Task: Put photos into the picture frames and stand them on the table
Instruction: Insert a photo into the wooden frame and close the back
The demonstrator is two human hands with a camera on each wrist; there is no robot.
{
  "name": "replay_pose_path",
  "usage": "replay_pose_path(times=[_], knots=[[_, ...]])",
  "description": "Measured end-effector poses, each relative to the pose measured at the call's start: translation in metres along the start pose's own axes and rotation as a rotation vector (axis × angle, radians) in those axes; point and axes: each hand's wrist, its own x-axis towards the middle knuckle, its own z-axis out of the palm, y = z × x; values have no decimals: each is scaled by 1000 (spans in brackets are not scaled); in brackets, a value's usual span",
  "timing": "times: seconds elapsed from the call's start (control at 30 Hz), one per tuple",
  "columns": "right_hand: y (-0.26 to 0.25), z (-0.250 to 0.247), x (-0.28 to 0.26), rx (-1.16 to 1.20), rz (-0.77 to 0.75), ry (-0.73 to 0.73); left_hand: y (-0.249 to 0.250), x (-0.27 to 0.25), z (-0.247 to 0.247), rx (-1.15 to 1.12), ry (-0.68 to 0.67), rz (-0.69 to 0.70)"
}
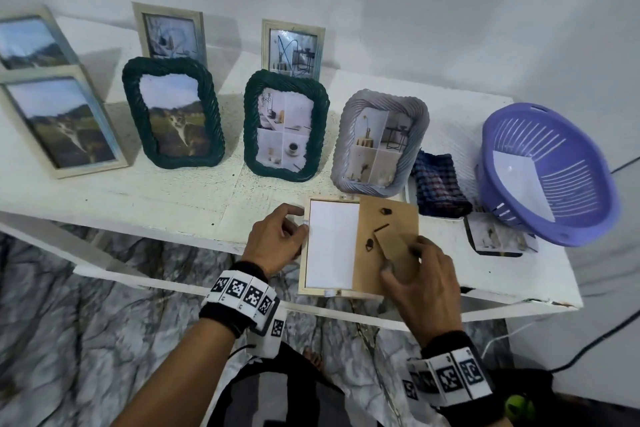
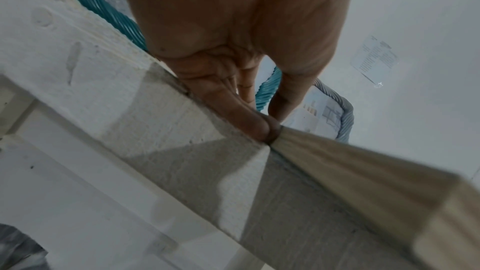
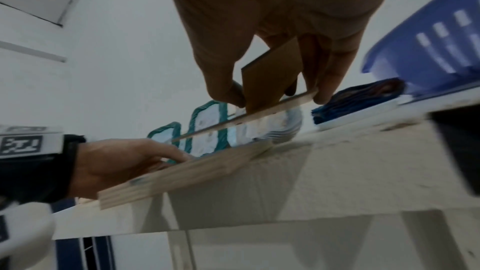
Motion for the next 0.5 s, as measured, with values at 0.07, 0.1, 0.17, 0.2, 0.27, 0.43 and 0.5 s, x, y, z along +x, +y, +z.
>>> replay_pose_path(times=[0.07, 0.1, 0.17, 0.2, 0.27, 0.43, 0.5], knots=[[13, -8, -1, 17, 34, -44, -1, 1, 0, -30, -3, -4], [18, -10, -2, 24, 39, -64, -2, 1, 0, -39, -2, -4], [27, -10, -4, 23, 42, -88, -2, 1, 1, -47, 4, 1], [31, -9, -6, 13, 48, -93, -2, 1, 1, -54, 10, 4], [41, -6, -7, -26, 63, -82, -3, 0, 2, -82, 21, 7], [57, 4, -2, -191, 1, 10, -6, 0, 3, -108, 24, 15], [59, 6, 1, -230, -47, 39, -6, 0, 3, -107, 20, 21]])
